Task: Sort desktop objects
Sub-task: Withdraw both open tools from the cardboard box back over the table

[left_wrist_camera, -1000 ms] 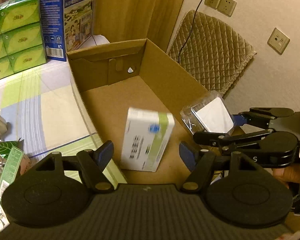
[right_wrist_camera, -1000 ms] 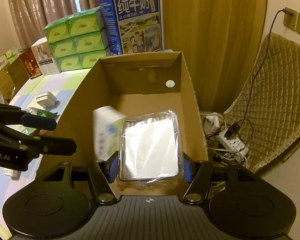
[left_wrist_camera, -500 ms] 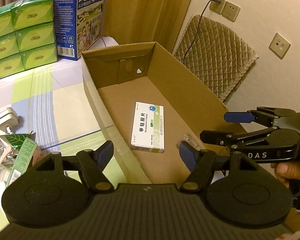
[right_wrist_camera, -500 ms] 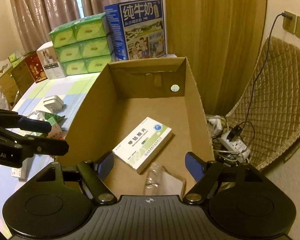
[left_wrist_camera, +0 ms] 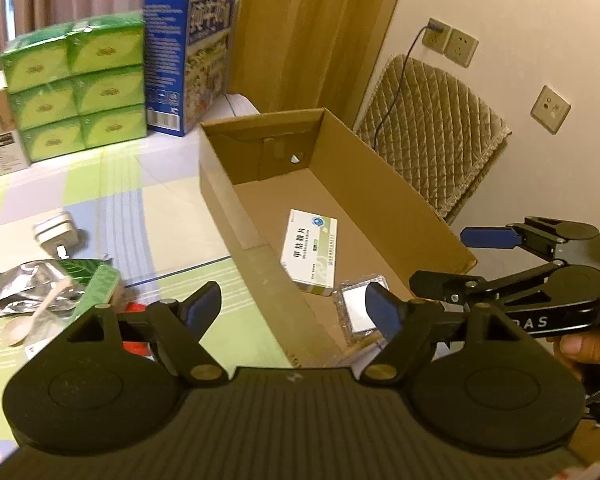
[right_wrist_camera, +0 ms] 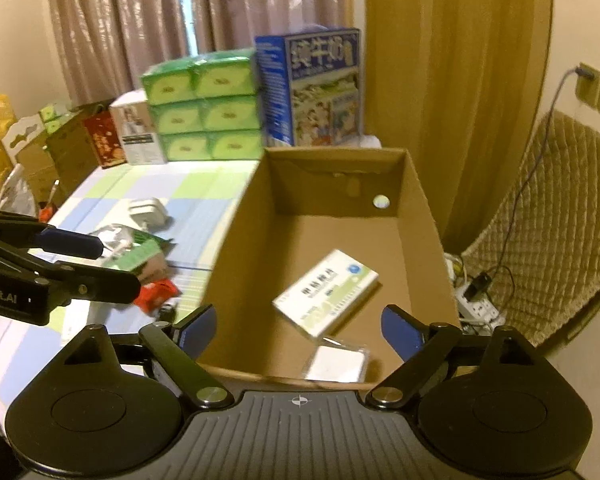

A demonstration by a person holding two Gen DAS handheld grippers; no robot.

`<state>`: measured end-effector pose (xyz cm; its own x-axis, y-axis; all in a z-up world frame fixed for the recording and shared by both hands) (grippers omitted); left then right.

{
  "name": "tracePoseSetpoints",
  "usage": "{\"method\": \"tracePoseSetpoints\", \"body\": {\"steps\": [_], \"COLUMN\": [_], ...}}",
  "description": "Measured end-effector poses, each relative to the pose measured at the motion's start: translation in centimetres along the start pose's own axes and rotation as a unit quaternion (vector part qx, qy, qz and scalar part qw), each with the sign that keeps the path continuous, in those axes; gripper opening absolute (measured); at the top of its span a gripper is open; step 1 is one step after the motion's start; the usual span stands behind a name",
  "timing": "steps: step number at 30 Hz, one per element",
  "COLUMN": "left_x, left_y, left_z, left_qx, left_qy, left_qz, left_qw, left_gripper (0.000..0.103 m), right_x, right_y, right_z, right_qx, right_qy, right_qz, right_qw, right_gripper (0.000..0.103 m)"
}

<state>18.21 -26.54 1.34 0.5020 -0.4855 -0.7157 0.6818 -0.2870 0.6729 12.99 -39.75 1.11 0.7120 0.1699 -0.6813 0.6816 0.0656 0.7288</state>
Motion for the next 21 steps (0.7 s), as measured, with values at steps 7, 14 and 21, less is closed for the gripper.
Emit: {"method": "tracePoseSetpoints", "body": {"steps": [7, 14, 21], "left_x": [-3.8, -7.3, -9.8], "left_y": [-1.7, -3.6, -6.0], "left_z": [-1.8, -4.3, -7.3], "left_qx": [-0.012, -0.03, -0.053], "left_qy": [0.019, 0.043, 0.072], "left_qz": [0.014, 0.029, 0.036], "left_qw": [0.9997, 0.9982, 0.9954], "left_gripper": [0.083, 0.09, 0.097], "right_x": [-1.5, -2.1, -1.5], "right_y": [0.0, -0.5, -1.5], "right_z": [-3.9, -7.5, -10.6], "right_qx": [-0.02, -0.038, -0.051], "right_qy": [0.018, 0.039, 0.06], "right_qz": [0.013, 0.019, 0.013], "right_qw": [1.0, 0.998, 0.997], "right_gripper": [0.092, 0.095, 0.098]}}
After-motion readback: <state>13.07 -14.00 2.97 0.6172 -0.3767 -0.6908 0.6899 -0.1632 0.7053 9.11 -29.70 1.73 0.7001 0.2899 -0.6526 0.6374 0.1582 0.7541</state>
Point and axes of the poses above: each gripper's, at about its wrist camera, not at the fingertips, and x roughly the way its jaws point, z to its right, y to its top, the point moved 5 cm from there along x, roughly the way its jaws point
